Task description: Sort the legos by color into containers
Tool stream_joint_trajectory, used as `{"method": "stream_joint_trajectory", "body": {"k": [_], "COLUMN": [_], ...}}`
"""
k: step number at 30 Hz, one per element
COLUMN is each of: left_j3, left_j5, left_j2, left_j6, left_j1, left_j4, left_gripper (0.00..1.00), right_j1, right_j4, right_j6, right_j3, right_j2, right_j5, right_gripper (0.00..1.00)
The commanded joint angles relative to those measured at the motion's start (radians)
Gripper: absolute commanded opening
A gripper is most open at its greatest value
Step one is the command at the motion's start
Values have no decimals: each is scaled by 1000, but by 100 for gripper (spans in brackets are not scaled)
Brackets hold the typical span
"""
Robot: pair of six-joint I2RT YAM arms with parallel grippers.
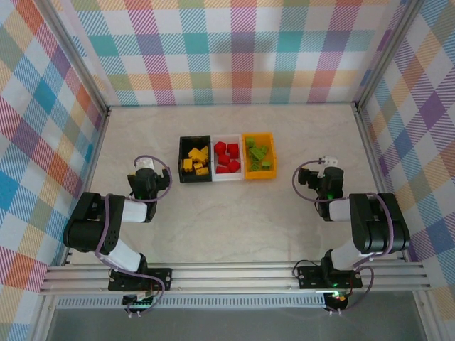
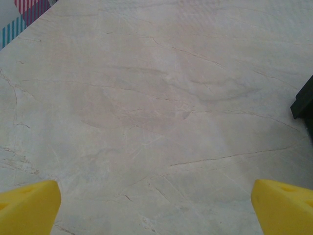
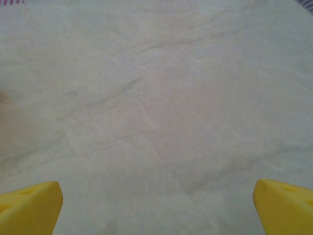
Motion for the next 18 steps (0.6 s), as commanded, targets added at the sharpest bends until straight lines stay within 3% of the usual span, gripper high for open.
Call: {"method": "stream_joint_trajectory", "body": {"k": [1,18], "left_j3": [17,17], "left_j5": [6,6], "left_j2": [-7,-5], "left_j6": [-10,-10], "left_j1": [4,4], "left_j4": [31,31], "left_gripper": [100,100], "right_j1": [11,11], "right_j4": [52,62], "right_j6": [-9,-10], "right_j3": [34,29], "right_j2": [-3,-3], "right_j5": [10,8], "right_gripper": [100,100]}}
